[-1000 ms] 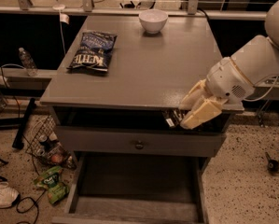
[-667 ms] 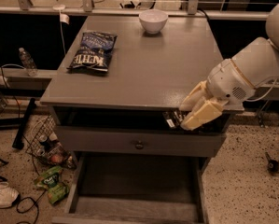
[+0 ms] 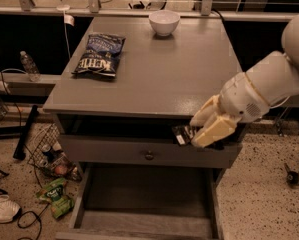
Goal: Place rxbar chocolate into middle drawer
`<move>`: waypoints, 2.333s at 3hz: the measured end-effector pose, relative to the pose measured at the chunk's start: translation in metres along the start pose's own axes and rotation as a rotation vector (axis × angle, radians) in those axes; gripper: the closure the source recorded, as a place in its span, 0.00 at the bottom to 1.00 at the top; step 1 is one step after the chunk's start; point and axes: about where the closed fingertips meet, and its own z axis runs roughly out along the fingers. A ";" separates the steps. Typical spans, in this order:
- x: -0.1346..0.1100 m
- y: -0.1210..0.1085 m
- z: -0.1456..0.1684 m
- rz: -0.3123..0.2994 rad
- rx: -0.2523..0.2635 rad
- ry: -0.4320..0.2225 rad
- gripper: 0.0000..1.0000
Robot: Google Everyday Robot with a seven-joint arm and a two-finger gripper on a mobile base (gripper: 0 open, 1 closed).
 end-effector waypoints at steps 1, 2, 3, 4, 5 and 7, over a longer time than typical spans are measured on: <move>0.016 0.023 0.049 -0.006 0.012 -0.065 1.00; 0.046 0.057 0.124 0.043 -0.024 -0.099 1.00; 0.045 0.056 0.122 0.041 -0.023 -0.101 1.00; 0.051 0.055 0.156 0.049 -0.036 -0.148 1.00; 0.056 0.049 0.216 0.038 -0.073 -0.227 1.00; 0.073 0.039 0.314 0.056 -0.025 -0.342 1.00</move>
Offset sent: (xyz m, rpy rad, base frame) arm -0.0924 0.0742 -0.1932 0.1735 0.0924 -0.0470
